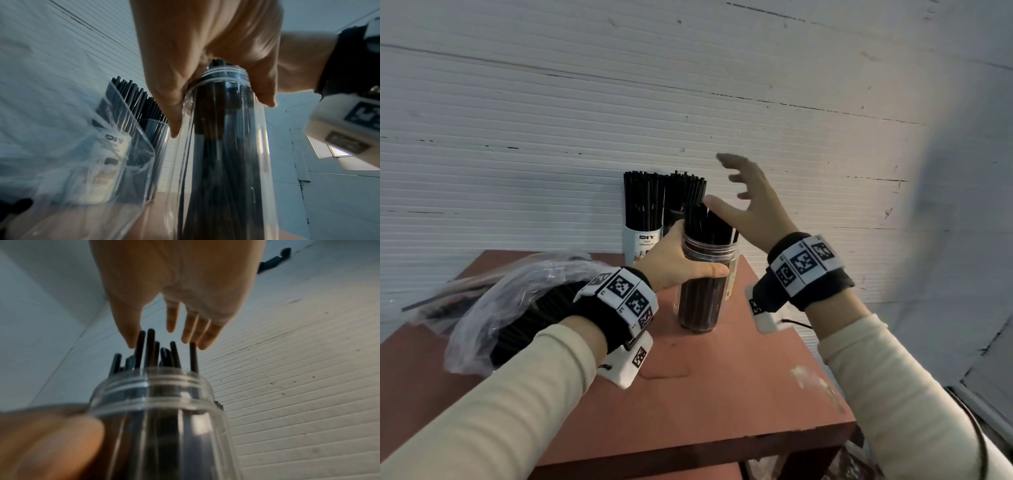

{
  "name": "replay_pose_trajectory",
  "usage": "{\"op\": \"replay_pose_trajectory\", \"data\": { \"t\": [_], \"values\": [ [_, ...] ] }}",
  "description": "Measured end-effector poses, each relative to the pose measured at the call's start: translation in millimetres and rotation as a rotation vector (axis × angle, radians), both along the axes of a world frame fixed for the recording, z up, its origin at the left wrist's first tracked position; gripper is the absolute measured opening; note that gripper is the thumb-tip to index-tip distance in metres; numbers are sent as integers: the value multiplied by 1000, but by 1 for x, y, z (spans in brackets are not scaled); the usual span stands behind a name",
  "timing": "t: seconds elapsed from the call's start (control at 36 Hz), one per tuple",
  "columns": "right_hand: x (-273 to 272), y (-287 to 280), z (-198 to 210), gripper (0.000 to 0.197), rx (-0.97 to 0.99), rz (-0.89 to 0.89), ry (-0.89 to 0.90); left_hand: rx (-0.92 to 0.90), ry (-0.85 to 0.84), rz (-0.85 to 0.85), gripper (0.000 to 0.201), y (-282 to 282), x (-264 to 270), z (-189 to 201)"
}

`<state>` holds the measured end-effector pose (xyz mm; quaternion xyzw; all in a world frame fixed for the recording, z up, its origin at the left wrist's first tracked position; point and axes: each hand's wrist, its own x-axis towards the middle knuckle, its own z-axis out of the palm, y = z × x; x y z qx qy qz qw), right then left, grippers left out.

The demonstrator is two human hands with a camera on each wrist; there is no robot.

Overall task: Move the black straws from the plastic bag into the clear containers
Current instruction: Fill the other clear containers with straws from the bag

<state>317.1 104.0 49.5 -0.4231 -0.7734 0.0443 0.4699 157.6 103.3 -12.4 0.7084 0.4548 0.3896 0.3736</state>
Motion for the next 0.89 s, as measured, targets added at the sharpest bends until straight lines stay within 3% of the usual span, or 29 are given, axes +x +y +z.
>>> {"op": "replay_pose_trajectory", "data": {
  "t": [0.14, 0.25, 0.39, 0.44, 0.56, 0.61, 0.75, 0.81, 0.89],
  "values": [
    [-9, -2, -7, 36, -114, 46, -266, 3, -8, -14, 93, 0, 2, -2],
    [-11, -5, -3, 39, -83, 12, -243, 3, 8, -32, 101, -5, 2, 3],
    [-18, -14, 1, 32, 133, 6, -147, -31, 82, 8, 127, -19, -13, 8],
    [-25, -23, 1, 29, 218, 21, -82, 12, 118, 72, 113, -25, -26, 10],
    [-47, -41, -3, 20, 201, 93, -25, 147, 231, 261, 47, -40, -65, 16],
    [-61, -47, -9, 17, 108, 138, -80, 173, 233, 326, 25, -52, -85, 21],
    [-103, -49, -35, 21, -300, 172, -438, 245, 241, 423, 18, -79, -133, 27],
    [-121, -48, -46, 29, -438, 183, -559, 210, 286, 435, 13, -81, -152, 25],
    [-144, -48, -59, 37, -596, 226, -657, 93, 413, 374, 22, -83, -175, 22]
  ]
}}
